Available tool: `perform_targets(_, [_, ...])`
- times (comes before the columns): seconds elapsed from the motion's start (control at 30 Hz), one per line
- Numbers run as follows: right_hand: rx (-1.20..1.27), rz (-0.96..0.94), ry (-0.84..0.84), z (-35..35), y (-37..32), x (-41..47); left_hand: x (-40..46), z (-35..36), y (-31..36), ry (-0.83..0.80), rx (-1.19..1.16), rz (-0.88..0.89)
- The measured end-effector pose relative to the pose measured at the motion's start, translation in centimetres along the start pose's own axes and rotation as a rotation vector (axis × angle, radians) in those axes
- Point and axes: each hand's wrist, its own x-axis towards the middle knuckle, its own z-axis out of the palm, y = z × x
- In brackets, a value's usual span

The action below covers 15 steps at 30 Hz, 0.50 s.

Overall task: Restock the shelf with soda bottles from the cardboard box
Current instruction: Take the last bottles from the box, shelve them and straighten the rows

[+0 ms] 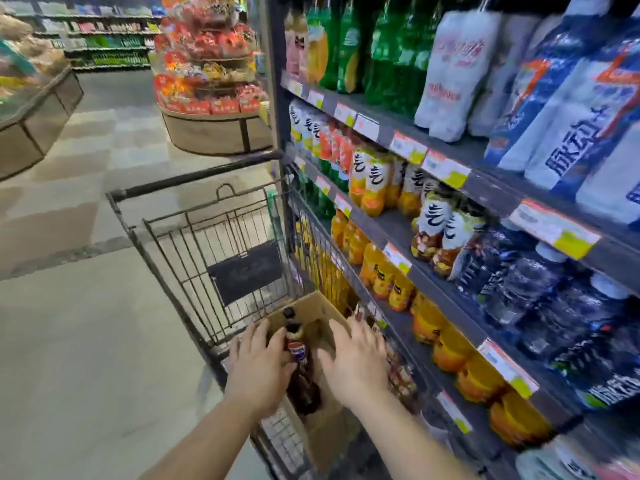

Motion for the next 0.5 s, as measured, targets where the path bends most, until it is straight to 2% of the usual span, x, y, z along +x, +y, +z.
perform_targets(0.23, [0.014, 0.103, -0.088, 4.4, -0.1, 7.4, 9.1, 3.7, -4.1, -0.121, -0.01, 0.05])
perform_targets(0.5, [0.096, 0.293, -0.182, 12.6, -4.1, 14.6, 21.5, 7.0, -11.3, -0.173, 0.097, 0.288])
